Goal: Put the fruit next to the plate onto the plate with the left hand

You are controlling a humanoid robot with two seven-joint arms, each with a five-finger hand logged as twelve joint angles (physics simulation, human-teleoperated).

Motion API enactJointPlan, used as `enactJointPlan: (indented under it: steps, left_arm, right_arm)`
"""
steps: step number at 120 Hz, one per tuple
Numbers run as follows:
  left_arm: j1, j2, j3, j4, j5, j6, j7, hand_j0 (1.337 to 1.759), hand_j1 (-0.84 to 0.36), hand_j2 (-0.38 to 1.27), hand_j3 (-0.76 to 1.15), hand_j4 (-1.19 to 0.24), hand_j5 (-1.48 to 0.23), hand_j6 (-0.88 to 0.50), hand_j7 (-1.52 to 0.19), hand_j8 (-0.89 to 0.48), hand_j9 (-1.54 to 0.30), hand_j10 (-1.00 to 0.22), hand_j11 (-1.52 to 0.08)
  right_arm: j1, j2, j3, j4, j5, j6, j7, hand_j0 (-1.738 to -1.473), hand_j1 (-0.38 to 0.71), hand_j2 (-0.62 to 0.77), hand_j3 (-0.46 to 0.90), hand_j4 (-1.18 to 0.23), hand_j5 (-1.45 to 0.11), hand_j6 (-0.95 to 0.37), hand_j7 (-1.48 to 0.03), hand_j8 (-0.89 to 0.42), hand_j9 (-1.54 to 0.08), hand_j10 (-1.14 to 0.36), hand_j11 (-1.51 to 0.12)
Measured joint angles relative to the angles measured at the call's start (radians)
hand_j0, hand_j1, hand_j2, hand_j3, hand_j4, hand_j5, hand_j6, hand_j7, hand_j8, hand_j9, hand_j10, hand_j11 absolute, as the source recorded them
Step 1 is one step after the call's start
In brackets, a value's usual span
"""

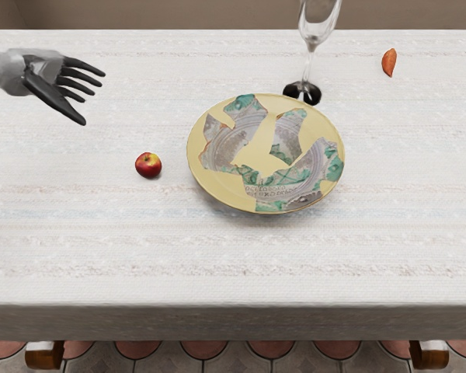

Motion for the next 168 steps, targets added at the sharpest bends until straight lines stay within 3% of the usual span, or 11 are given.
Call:
enactJointPlan:
  steps: [28,41,56,62,71,84,98,120,150,168]
  left_arm:
    - [0.029,0.003,-0.022,0.002,0.066,0.000,-0.002,1.658,0.05,0.05,0.00,-0.25,-0.33,-0.25,-0.33,-0.25,-0.33,-0.25,-0.33]
    - [0.026,-0.034,-0.021,-0.008,0.168,0.013,-0.003,1.658,0.05,0.05,0.00,-0.26,-0.33,-0.26,-0.33,-0.26,-0.33,-0.25,-0.33]
    - [0.036,-0.120,0.036,-0.086,0.359,0.278,-0.005,1.658,0.04,0.05,0.00,-0.26,-0.33,-0.26,-0.33,-0.26,-0.33,-0.26,-0.33]
    - [0.026,-0.126,0.097,-0.147,0.400,0.420,-0.005,1.658,0.04,0.05,0.00,-0.26,-0.33,-0.26,-0.33,-0.26,-0.33,-0.26,-0.33]
    - [0.006,-0.112,0.201,-0.296,0.432,0.621,-0.004,1.658,0.04,0.05,0.00,-0.26,-0.33,-0.26,-0.33,-0.26,-0.33,-0.26,-0.33]
    - [-0.004,-0.078,0.283,-0.518,0.448,0.789,0.000,1.658,0.04,0.05,0.00,-0.26,-0.33,-0.26,-0.33,-0.26,-0.33,-0.26,-0.33]
    - [-0.004,-0.115,0.344,-0.628,0.452,0.887,0.002,1.658,0.04,0.05,0.00,-0.26,-0.33,-0.26,-0.33,-0.26,-0.33,-0.26,-0.33]
    - [0.005,-0.173,0.405,-0.592,0.454,1.001,0.001,1.658,0.04,0.05,0.00,-0.26,-0.33,-0.26,-0.33,-0.26,-0.33,-0.26,-0.33]
    - [0.039,-0.271,0.430,-0.465,0.457,1.025,0.000,1.658,-0.03,0.07,0.00,-0.32,-0.42,-0.32,-0.42,-0.32,-0.41,-0.32,-0.41]
    - [0.045,-0.284,0.447,-0.432,0.459,1.026,-0.001,1.658,-0.10,0.07,0.00,-0.37,-0.49,-0.37,-0.49,-0.37,-0.49,-0.37,-0.49]
  right_arm:
    - [-0.022,0.000,-0.001,-0.053,-0.002,-0.010,0.001,-1.658,-0.31,-0.01,0.00,-0.03,-0.04,-0.03,-0.04,-0.03,-0.04,-0.03,-0.04]
    - [-0.026,0.000,-0.001,-0.061,-0.002,-0.011,0.001,-1.658,-0.31,-0.01,0.00,-0.03,-0.04,-0.03,-0.04,-0.03,-0.04,-0.03,-0.04]
    - [-0.028,0.000,-0.001,-0.064,-0.002,-0.011,0.001,-1.658,-0.31,-0.01,0.00,-0.03,-0.04,-0.03,-0.04,-0.03,-0.04,-0.03,-0.04]
    - [-0.028,0.000,-0.001,-0.065,-0.002,-0.011,0.001,-1.658,-0.31,-0.01,0.00,-0.03,-0.04,-0.03,-0.04,-0.03,-0.04,-0.03,-0.04]
    - [-0.028,0.000,-0.001,-0.065,-0.002,-0.011,0.001,-1.658,-0.31,-0.01,0.00,-0.03,-0.04,-0.03,-0.04,-0.03,-0.04,-0.03,-0.04]
    - [-0.028,0.000,-0.001,-0.066,-0.002,-0.011,0.001,-1.658,-0.31,-0.01,0.00,-0.03,-0.04,-0.03,-0.04,-0.03,-0.04,-0.03,-0.04]
    - [-0.028,0.000,-0.001,-0.066,-0.002,-0.011,0.001,-1.658,-0.31,-0.01,0.00,-0.03,-0.04,-0.03,-0.04,-0.03,-0.04,-0.03,-0.04]
    - [-0.028,0.000,-0.001,-0.066,-0.002,-0.011,0.001,-1.658,-0.31,-0.01,0.00,-0.03,-0.04,-0.03,-0.04,-0.03,-0.04,-0.03,-0.04]
    - [-0.028,0.000,-0.001,-0.066,-0.002,-0.011,0.001,-1.658,-0.31,-0.01,0.00,-0.03,-0.04,-0.03,-0.04,-0.03,-0.04,-0.03,-0.04]
    - [-0.028,0.000,-0.001,-0.066,-0.002,-0.011,0.001,-1.658,-0.31,-0.01,0.00,-0.03,-0.04,-0.03,-0.04,-0.03,-0.04,-0.03,-0.04]
